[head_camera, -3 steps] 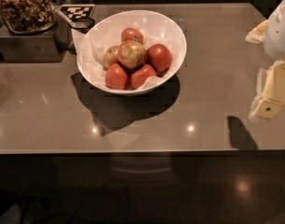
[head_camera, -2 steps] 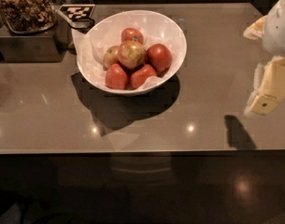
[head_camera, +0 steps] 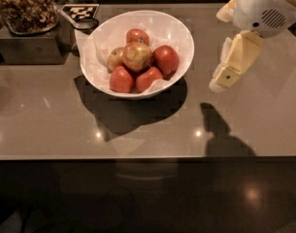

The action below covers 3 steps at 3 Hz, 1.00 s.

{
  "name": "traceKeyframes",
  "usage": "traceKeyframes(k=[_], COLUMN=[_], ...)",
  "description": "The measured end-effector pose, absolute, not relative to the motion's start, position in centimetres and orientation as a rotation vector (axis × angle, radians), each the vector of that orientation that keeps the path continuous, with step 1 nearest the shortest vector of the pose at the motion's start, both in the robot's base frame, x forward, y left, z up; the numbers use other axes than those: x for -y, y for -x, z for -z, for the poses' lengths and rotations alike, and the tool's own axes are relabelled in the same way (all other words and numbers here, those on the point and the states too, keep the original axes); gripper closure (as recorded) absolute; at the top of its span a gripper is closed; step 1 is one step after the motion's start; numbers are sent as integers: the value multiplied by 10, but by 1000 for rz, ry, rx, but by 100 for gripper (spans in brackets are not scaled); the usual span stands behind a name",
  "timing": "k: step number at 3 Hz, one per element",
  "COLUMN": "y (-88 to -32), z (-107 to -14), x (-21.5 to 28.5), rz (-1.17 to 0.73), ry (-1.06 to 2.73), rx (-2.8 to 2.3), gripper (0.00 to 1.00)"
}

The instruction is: Pick apple from white bowl

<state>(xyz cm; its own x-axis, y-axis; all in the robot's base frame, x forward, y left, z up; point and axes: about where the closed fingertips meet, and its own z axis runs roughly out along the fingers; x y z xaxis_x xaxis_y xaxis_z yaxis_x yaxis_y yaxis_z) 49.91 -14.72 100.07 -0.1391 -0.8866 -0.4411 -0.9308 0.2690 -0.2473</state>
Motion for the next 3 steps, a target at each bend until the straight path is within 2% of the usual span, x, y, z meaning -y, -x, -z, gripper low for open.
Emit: traceKeyframes(k=[2,3], y=[-497,-514], z=[-1000,-992], x=[149,137], rz=[-113,-155], ry=[1622,1546], rx=[-2050,-2045], gripper=[0,0])
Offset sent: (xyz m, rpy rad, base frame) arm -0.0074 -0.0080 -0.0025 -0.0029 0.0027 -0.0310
